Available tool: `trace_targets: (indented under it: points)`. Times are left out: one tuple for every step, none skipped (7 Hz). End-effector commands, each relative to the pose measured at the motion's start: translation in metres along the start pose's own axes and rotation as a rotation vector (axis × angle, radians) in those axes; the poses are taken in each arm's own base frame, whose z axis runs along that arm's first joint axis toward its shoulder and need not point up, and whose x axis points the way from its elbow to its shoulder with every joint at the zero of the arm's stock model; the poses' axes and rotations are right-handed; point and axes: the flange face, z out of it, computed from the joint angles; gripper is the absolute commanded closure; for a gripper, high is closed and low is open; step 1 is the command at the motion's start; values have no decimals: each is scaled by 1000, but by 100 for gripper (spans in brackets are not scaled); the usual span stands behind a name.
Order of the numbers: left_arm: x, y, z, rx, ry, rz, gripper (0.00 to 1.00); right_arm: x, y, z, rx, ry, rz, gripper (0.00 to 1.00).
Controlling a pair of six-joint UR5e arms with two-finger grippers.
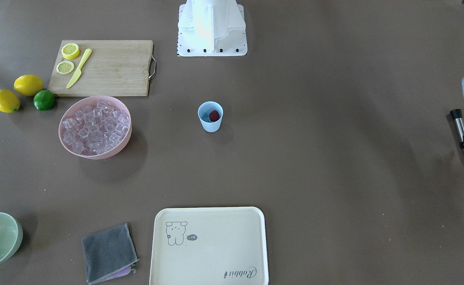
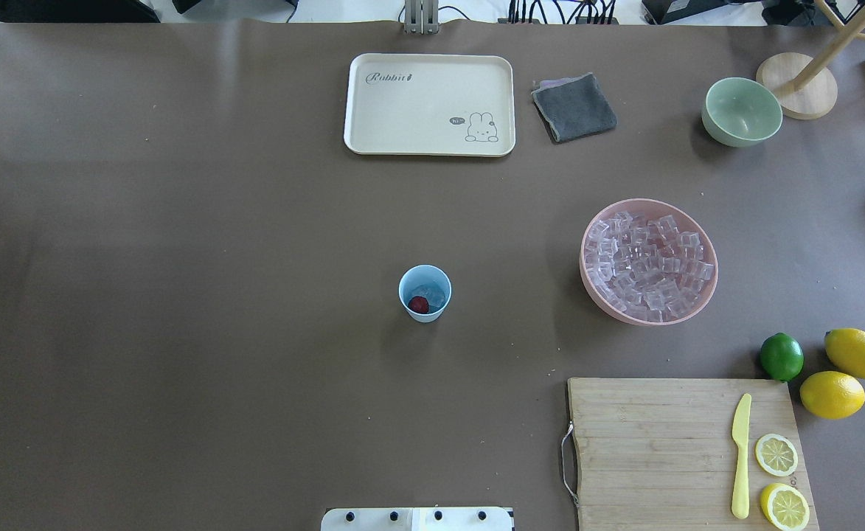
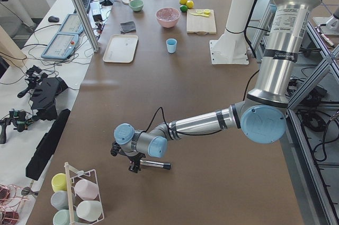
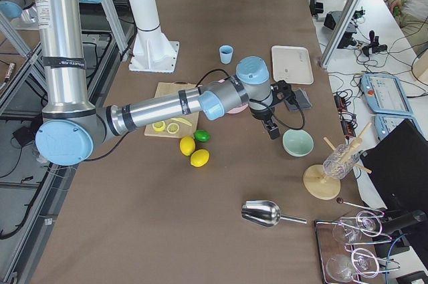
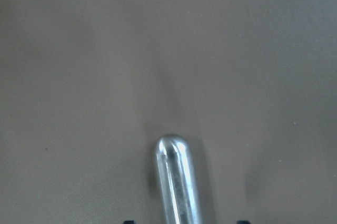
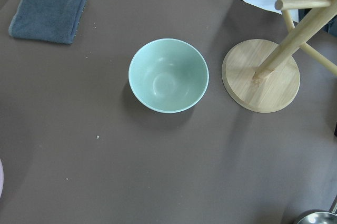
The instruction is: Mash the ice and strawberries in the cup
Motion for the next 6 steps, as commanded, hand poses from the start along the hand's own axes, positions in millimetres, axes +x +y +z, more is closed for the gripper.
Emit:
trace_targets:
  points:
    - [2,-7,-3,5,0,-51,28,-2,8,-2,-2,0,2,0]
    - [5,-11,-4,7,1,-58,28,-2,18,-4,0,1,0,0]
    - [3,-10,-1,2,0,-61,28,-3,24,-6,15,2,-14,0]
    - [1,-10,1,-1,-12,-62,28,-1,25,-4,12,3,-11,0]
    - [0,-12,5,-7,-52,-59,28,-1,25,-4,12,8,-11,0]
    - [1,-14,6,-8,-53,-58,29,0,25,-4,12,9,-11,0]
